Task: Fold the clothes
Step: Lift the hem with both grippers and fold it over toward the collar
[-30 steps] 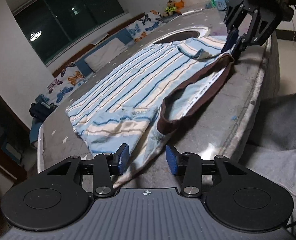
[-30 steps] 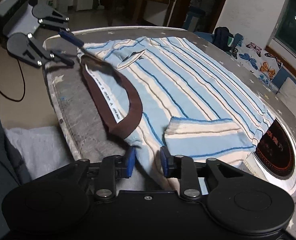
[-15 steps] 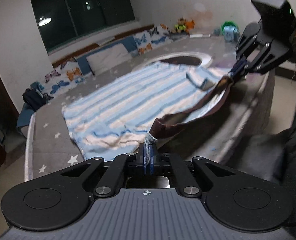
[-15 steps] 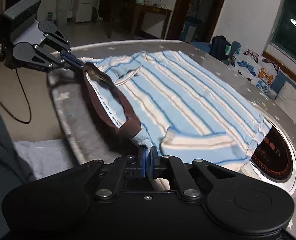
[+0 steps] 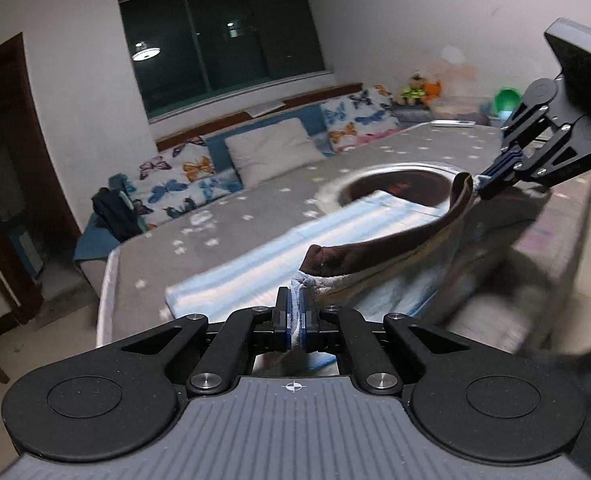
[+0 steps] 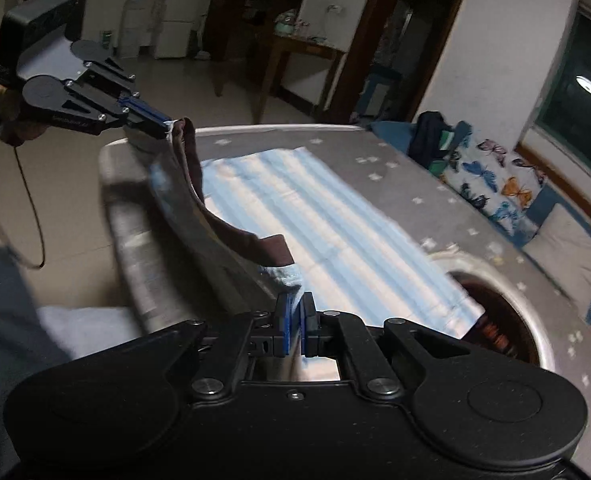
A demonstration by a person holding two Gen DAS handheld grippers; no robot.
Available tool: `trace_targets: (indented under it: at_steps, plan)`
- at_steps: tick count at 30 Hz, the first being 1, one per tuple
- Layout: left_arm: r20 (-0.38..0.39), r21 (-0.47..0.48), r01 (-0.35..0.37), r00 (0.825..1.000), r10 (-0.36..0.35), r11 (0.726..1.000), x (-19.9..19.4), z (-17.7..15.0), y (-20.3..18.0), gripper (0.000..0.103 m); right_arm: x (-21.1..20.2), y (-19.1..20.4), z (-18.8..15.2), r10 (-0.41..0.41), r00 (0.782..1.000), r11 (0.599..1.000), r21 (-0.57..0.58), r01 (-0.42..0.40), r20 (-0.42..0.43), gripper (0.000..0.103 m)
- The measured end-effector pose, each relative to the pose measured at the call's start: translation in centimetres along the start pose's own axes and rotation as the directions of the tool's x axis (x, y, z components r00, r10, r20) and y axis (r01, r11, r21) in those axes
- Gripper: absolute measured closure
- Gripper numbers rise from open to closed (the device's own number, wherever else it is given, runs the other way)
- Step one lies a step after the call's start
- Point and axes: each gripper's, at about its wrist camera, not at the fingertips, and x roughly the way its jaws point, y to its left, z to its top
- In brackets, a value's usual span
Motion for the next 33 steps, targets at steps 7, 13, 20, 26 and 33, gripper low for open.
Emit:
trace_targets:
  at_steps: [7,13,20,26,33]
  plan:
    - [-0.004,-0.023,-0.051,0.999,0.051,0.998,8.2,3.7,4.3,0.099,5.2,-5.5,3.6,-0.052,0.999,0.999,-0.016,0.052,-0.013,0.098]
    - [-0.072,-0.057,-0.074,0.995,0.07,0.996,15.7,4.6,7.0,0.099,10.4,-8.7,3.8,-0.081,0.995,0.996,0.023,0.082,-0.05,0.098]
    - [-0.158,-0.115,-0.089,0.985,0.07,0.989,22.3,3.2,9.2,0.099,14.4,-10.9,2.8,-0.111,0.99,0.988,0.1,0.119,-0.087,0.098]
    - [-0.232,-0.161,-0.113,0.97,0.074,0.98,25.2,1.6,10.3,0.094,17.8,-12.9,1.9,-0.134,0.984,0.975,0.164,0.153,-0.121,0.094]
    - [-0.209,-0.193,-0.195,0.966,0.154,0.962,23.7,1.7,10.9,0.08,21.7,-15.1,0.8,-0.158,0.974,0.952,0.236,0.193,-0.162,0.077]
